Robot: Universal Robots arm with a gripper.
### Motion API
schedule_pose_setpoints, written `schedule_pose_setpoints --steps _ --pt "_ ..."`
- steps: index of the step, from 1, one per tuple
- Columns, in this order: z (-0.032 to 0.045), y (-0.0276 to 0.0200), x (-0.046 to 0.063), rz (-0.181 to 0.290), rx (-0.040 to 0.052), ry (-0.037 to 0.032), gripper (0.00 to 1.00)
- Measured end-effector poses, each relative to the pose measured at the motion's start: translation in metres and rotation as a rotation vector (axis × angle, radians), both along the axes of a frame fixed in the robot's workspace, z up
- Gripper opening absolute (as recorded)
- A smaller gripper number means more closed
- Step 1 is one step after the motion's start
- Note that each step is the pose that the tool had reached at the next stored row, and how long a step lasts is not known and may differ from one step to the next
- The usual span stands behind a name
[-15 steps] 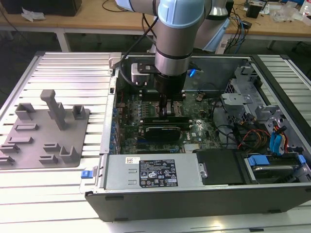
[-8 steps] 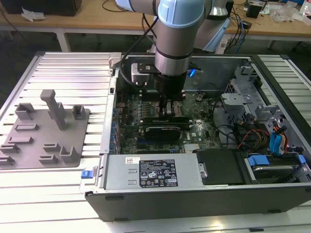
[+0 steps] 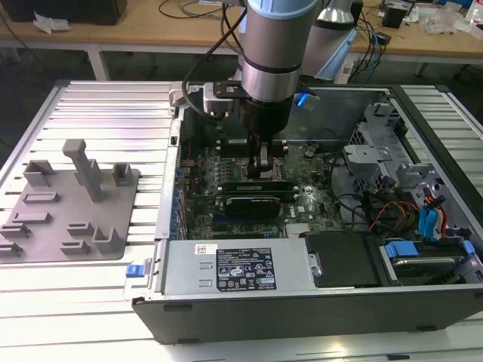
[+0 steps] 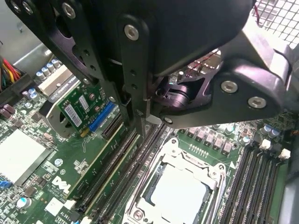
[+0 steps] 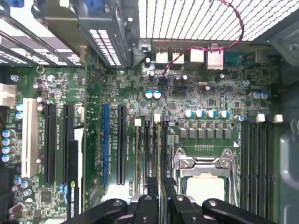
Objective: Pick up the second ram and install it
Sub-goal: 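Insert the second ram into the second slot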
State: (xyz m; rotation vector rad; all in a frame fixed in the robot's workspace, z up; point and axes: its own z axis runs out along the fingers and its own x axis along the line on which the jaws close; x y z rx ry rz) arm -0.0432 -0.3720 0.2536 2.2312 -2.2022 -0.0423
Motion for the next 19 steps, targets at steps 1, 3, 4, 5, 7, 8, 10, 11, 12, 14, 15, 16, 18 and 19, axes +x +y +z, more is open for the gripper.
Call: schedule_pose_setpoints --steps 1,3,4,5,7,8,10,11,12,14,15,16,18,19 --pt "0.0000 0.0000 0.000 0.000 0.0000 0.0000 0.16" --pt "0.0002 -0.0001 0.004 0.000 -0.0004 0.0002 0.16" --pt "0.0001 0.0000 0.010 0.000 -0.0002 0.0001 0.16" --pt "0.0001 0.0000 0.015 0.000 -0.0003 0.0001 0.16" --pt "0.0001 0.0000 0.019 0.000 -0.0003 0.0001 0.16" --pt "0.0001 0.0000 0.020 0.000 -0.0002 0.0001 0.16" --pt "0.0001 0.0000 0.020 0.000 -0.0002 0.0001 0.15" --pt "0.0001 0.0000 0.020 0.000 -0.0003 0.0001 0.08" --pt "0.0001 0.0000 0.021 0.000 -0.0002 0.0001 0.08" --pt "0.0001 0.0000 0.021 0.000 -0.0003 0.0001 0.08" --pt "0.0001 0.0000 0.022 0.000 -0.0002 0.0001 0.08" --pt "0.0001 0.0000 0.022 0.000 -0.0003 0.0001 0.08" --pt "0.0001 0.0000 0.024 0.000 -0.0002 0.0001 0.08" --pt "0.0001 0.0000 0.025 0.000 -0.0002 0.0001 0.08"
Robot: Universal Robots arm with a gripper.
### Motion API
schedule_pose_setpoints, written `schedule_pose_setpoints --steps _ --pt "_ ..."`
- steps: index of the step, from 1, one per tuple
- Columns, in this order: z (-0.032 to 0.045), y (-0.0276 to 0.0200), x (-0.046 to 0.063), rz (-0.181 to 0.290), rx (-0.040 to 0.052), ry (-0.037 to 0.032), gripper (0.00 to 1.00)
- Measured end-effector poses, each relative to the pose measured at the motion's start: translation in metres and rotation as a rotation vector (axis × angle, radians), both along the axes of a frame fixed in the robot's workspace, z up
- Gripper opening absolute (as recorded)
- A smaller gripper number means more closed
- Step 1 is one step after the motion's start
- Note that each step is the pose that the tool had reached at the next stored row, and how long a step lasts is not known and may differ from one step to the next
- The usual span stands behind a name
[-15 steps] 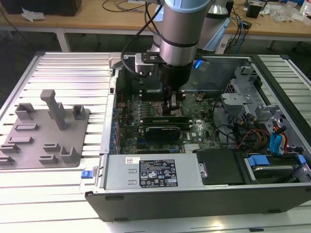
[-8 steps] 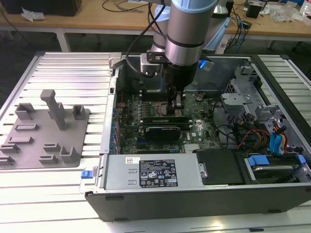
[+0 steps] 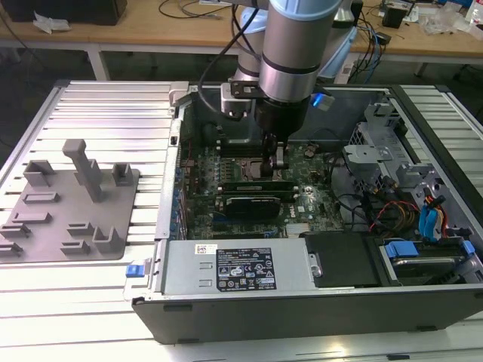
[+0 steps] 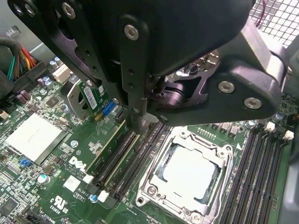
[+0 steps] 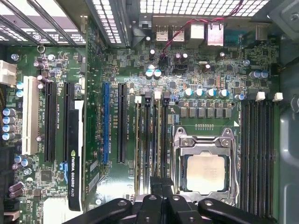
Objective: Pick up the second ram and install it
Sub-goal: 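Press down the second ram until it locks into place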
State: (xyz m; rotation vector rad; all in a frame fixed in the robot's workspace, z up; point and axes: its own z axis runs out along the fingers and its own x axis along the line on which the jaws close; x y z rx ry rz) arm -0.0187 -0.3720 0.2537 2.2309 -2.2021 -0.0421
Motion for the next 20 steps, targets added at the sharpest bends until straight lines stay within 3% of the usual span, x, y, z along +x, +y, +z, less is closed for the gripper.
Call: schedule_pose_setpoints --steps 10,11,13,14,18,20 --pt "0.0000 0.0000 0.006 0.000 -0.0001 0.0000 0.08" --pt "0.0000 0.0000 0.009 0.000 0.0000 0.0000 0.08" --pt "-0.0006 0.0001 0.031 0.000 0.0002 0.0000 0.08" --pt "-0.0007 0.0001 0.036 0.000 0.0002 -0.0001 0.08" --pt "-0.0024 0.0000 0.038 0.000 0.0000 0.0001 0.08" --pt "-0.0046 0.0000 0.039 -0.025 -0.0001 0.0001 0.08"
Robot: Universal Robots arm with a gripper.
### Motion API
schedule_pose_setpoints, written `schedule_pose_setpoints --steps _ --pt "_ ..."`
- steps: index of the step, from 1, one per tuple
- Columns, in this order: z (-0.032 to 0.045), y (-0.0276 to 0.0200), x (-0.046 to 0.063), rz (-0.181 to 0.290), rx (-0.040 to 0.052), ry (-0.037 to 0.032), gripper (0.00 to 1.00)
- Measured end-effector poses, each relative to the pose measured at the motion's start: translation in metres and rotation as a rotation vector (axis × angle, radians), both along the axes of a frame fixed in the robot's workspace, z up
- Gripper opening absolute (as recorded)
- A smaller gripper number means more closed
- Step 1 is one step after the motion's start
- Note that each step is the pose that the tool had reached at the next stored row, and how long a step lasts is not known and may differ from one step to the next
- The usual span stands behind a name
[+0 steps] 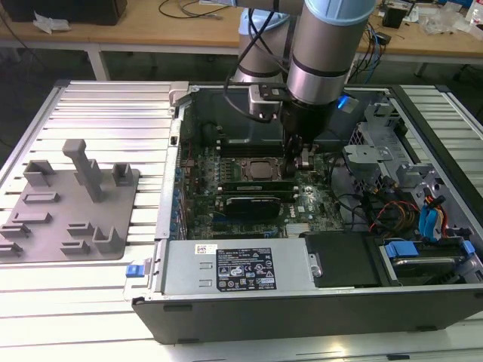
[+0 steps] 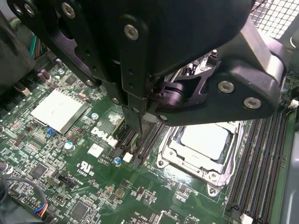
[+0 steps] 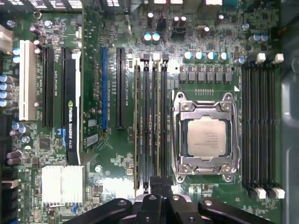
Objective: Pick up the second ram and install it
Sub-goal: 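Press down the second ram until it locks into place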
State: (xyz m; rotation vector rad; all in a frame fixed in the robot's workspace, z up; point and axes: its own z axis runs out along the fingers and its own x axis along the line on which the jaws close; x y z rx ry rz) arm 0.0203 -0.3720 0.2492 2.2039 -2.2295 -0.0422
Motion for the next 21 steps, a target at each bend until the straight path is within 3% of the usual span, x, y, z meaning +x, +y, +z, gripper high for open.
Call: schedule_pose_setpoints --steps 2,21 --pt "-0.0046 0.0005 0.001 -0.001 0.0000 0.0000 0.08" --pt "-0.0199 0.0008 0.005 -0.001 -0.0006 -0.0001 0.08"
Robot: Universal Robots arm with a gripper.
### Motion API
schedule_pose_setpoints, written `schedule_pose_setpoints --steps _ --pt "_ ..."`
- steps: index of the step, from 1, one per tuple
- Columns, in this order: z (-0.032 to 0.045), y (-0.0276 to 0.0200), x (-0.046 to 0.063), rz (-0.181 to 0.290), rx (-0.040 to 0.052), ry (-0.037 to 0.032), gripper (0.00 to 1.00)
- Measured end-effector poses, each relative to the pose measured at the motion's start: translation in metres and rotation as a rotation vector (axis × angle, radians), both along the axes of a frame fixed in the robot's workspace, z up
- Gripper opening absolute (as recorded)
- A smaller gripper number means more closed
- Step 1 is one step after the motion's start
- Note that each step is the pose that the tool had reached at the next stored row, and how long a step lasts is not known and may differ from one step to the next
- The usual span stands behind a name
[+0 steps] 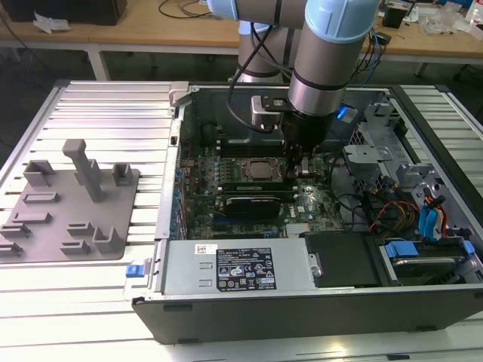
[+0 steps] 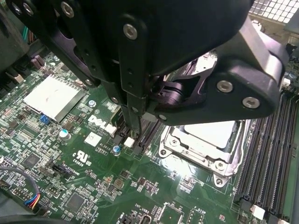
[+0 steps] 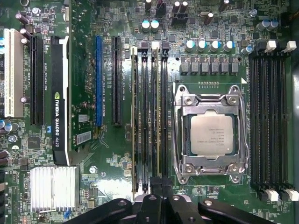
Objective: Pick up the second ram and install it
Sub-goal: 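Press down the second ram until it locks into place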
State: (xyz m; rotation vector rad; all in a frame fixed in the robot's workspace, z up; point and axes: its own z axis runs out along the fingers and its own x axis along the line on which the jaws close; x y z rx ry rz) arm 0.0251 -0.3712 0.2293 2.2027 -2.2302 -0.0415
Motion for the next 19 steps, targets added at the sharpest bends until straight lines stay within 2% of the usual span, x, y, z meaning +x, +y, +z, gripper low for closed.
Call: schedule_pose_setpoints --steps 5,9,11,16,19 --pt "0.0002 0.0002 0.000 0.000 0.0018 -0.0002 0.08" --pt "0.0136 0.0001 0.000 0.000 0.0002 0.0000 0.08" --pt "0.0171 0.0001 0.000 0.000 0.0001 0.0001 0.08" --pt "0.0174 0.0000 -0.001 0.000 0.0000 0.0000 0.08" --pt "0.0173 0.0000 -0.009 0.000 0.0001 0.0000 0.08"
